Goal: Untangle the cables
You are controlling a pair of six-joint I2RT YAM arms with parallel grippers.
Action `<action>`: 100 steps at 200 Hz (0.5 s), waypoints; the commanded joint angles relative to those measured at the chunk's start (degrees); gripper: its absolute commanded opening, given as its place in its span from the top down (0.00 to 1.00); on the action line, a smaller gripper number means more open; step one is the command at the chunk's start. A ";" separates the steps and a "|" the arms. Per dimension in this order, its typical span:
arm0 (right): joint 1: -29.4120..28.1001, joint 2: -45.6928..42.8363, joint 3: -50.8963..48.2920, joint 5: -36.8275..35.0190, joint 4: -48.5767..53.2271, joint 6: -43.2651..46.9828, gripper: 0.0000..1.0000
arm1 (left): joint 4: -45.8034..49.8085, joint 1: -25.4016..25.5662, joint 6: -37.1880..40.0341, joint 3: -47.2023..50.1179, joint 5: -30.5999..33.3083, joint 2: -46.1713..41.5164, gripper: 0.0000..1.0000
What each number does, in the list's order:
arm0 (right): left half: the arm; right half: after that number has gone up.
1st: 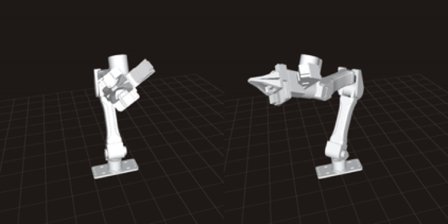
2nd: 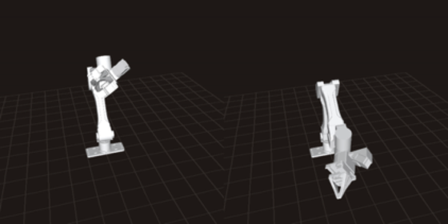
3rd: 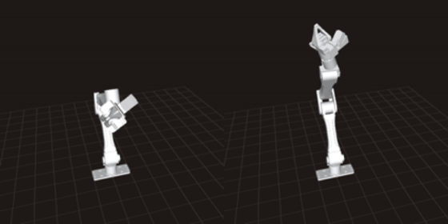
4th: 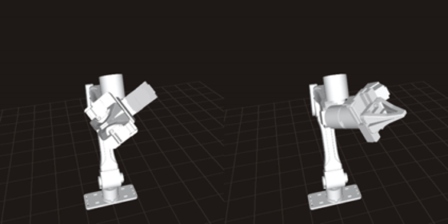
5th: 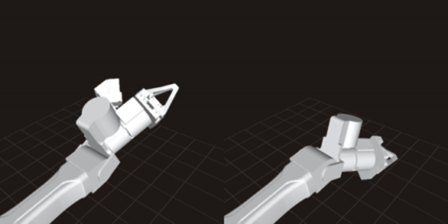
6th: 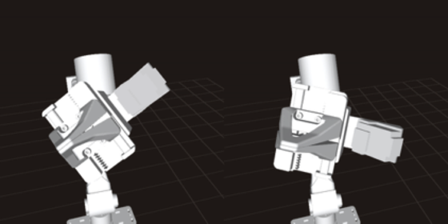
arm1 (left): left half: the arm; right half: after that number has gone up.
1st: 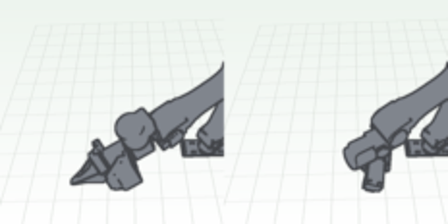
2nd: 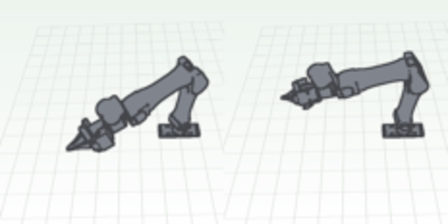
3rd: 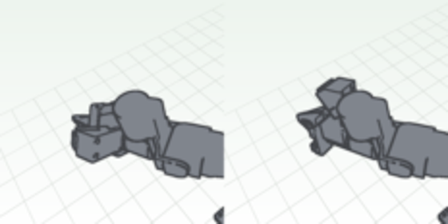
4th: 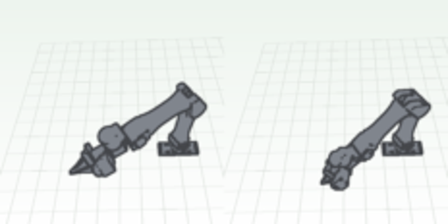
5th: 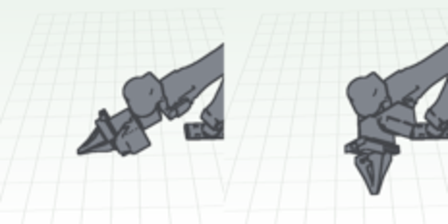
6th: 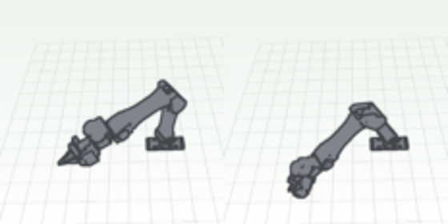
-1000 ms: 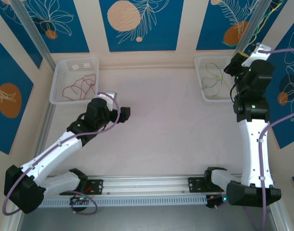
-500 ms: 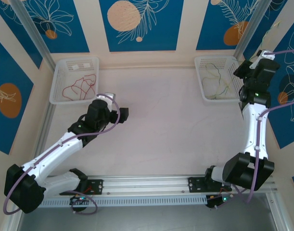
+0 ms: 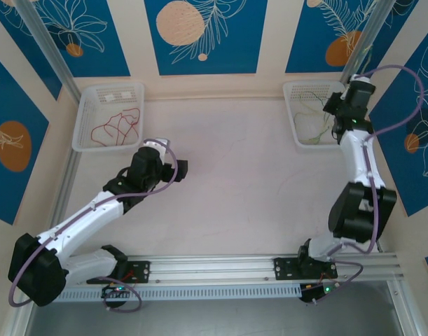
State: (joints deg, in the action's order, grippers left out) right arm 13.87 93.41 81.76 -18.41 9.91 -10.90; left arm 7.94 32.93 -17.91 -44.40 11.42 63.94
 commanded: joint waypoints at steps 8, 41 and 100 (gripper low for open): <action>0.09 10.11 8.46 -7.41 7.15 2.80 1.00 | 0.97 0.14 0.94 -0.91 1.95 -0.90 0.02; 2.46 19.37 17.42 -0.94 17.18 -2.60 1.00 | 1.72 0.22 0.86 -0.69 2.56 -1.92 0.02; 3.78 31.43 29.31 3.12 26.49 -3.07 1.00 | 1.72 0.23 1.07 -0.56 3.04 -1.33 0.02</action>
State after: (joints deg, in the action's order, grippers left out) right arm 17.96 118.93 105.89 -17.56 28.67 -13.50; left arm 9.08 32.93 -17.50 -44.40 13.61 62.72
